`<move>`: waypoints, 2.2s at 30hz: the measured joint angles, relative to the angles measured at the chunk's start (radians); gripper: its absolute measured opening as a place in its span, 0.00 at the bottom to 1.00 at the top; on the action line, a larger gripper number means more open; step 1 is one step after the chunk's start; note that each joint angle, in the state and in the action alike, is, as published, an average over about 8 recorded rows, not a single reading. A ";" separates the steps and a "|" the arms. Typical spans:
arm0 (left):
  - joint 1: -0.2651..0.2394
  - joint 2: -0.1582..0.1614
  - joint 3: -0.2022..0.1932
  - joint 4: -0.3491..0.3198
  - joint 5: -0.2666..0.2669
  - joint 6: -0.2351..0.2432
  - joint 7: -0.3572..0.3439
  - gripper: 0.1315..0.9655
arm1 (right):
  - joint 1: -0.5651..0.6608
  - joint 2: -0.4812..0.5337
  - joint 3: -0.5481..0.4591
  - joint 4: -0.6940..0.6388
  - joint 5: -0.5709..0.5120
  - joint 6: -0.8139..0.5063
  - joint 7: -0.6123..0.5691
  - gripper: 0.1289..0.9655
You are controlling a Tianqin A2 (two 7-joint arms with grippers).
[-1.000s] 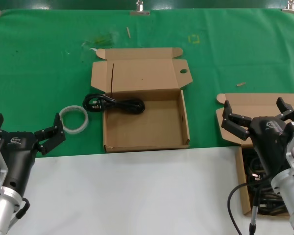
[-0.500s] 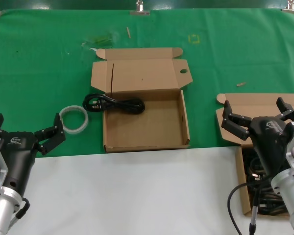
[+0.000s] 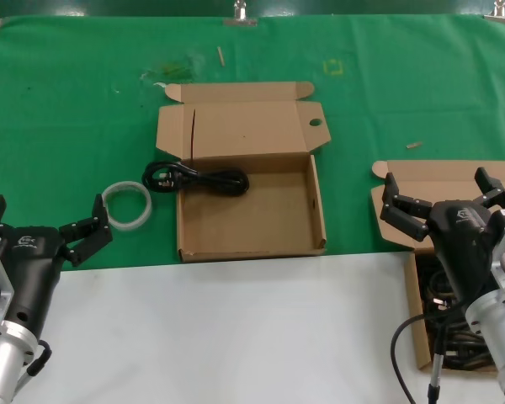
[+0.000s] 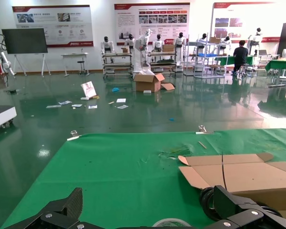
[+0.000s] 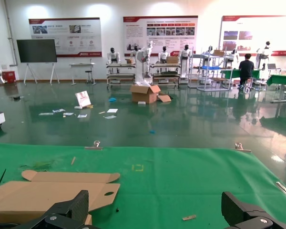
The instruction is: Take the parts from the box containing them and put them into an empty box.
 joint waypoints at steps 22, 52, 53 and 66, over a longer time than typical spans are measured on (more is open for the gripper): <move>0.000 0.000 0.000 0.000 0.000 0.000 0.000 1.00 | 0.000 0.000 0.000 0.000 0.000 0.000 0.000 1.00; 0.000 0.000 0.000 0.000 0.000 0.000 0.000 1.00 | 0.000 0.000 0.000 0.000 0.000 0.000 0.000 1.00; 0.000 0.000 0.000 0.000 0.000 0.000 0.000 1.00 | 0.000 0.000 0.000 0.000 0.000 0.000 0.000 1.00; 0.000 0.000 0.000 0.000 0.000 0.000 0.000 1.00 | 0.000 0.000 0.000 0.000 0.000 0.000 0.000 1.00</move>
